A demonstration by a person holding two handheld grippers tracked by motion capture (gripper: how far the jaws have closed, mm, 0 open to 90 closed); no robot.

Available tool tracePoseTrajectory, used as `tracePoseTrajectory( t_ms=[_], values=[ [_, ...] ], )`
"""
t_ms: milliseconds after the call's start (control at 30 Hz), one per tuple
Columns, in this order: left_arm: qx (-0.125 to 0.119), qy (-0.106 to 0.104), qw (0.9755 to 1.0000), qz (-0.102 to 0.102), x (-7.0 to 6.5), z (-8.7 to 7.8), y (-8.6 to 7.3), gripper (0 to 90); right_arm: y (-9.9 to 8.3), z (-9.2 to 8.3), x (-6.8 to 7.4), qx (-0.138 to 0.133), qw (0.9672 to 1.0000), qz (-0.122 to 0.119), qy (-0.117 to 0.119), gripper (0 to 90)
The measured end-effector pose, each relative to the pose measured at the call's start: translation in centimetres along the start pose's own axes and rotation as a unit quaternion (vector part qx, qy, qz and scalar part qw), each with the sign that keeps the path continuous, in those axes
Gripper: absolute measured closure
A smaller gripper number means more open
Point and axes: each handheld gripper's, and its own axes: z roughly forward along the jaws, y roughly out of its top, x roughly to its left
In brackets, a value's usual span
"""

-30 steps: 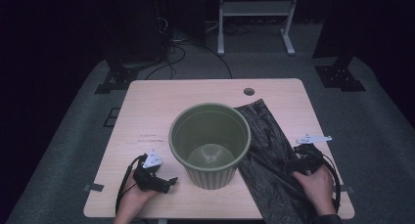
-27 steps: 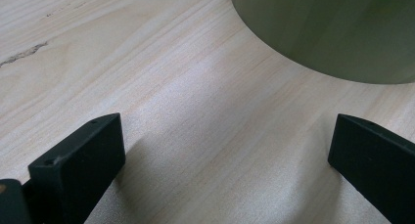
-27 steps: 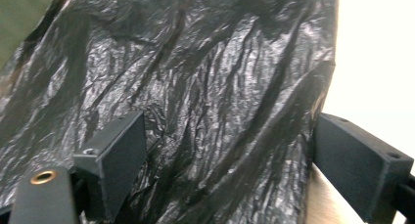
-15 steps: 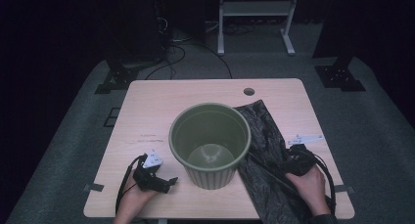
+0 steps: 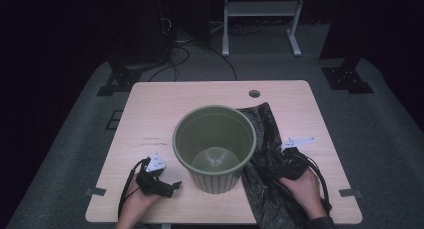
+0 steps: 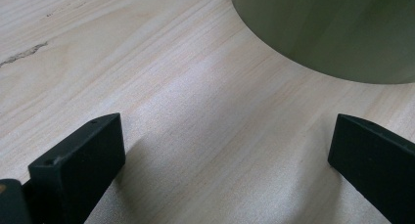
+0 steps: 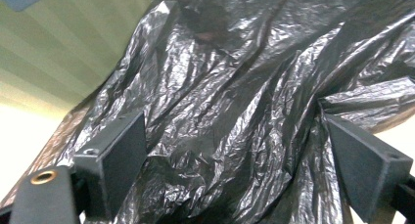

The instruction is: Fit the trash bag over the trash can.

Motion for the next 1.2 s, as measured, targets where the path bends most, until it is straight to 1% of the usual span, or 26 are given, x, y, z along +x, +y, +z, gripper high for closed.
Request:
tracePoseTrajectory(
  t_ms=[67,167,200,233,467,667,833,900,1033,1133,1200],
  values=[
    [0.000,0.000,1.0000,0.000,0.0,0.0,0.0,0.0,0.4,0.3,0.4,0.003,1.0000,-0.003,0.005,12.9],
    [0.000,0.000,1.0000,0.000,0.0,0.0,0.0,0.0,1.0,0.7,0.9,0.000,0.9999,-0.008,0.011,13.0],
    [0.000,0.000,1.0000,0.000,0.0,0.0,0.0,0.0,1.3,1.1,1.2,0.001,0.9999,-0.010,0.013,13.0],
    [0.000,0.000,1.0000,0.000,0.0,0.0,0.0,0.0,1.3,1.1,1.2,0.001,0.9999,-0.010,0.013,12.9],
    [0.000,0.000,1.0000,0.000,0.0,0.0,0.0,0.0,1.9,2.6,2.0,0.001,0.9998,-0.015,0.014,13.0],
    [0.000,0.000,1.0000,0.000,0.0,0.0,0.0,0.0,2.3,3.1,2.6,-0.002,0.9996,-0.019,0.019,13.0],
    [0.000,0.000,1.0000,0.000,0.0,0.0,0.0,0.0,2.4,3.6,3.0,-0.002,0.9996,-0.020,0.017,13.1],
    [0.000,0.000,1.0000,0.000,0.0,0.0,0.0,0.0,2.4,3.8,3.2,-0.002,0.9997,-0.023,0.012,13.2],
    [0.000,0.000,1.0000,0.000,0.0,0.0,0.0,0.0,2.4,3.9,3.6,-0.001,0.9994,-0.033,-0.005,15.1],
    [0.000,0.000,1.0000,0.000,0.0,0.0,0.0,0.0,2.4,4.0,4.1,0.002,0.9986,-0.047,-0.025,17.0],
    [0.000,0.000,1.0000,0.000,0.0,0.0,0.0,0.0,2.3,4.1,4.3,0.002,0.9980,-0.054,-0.033,17.2]
  ],
)
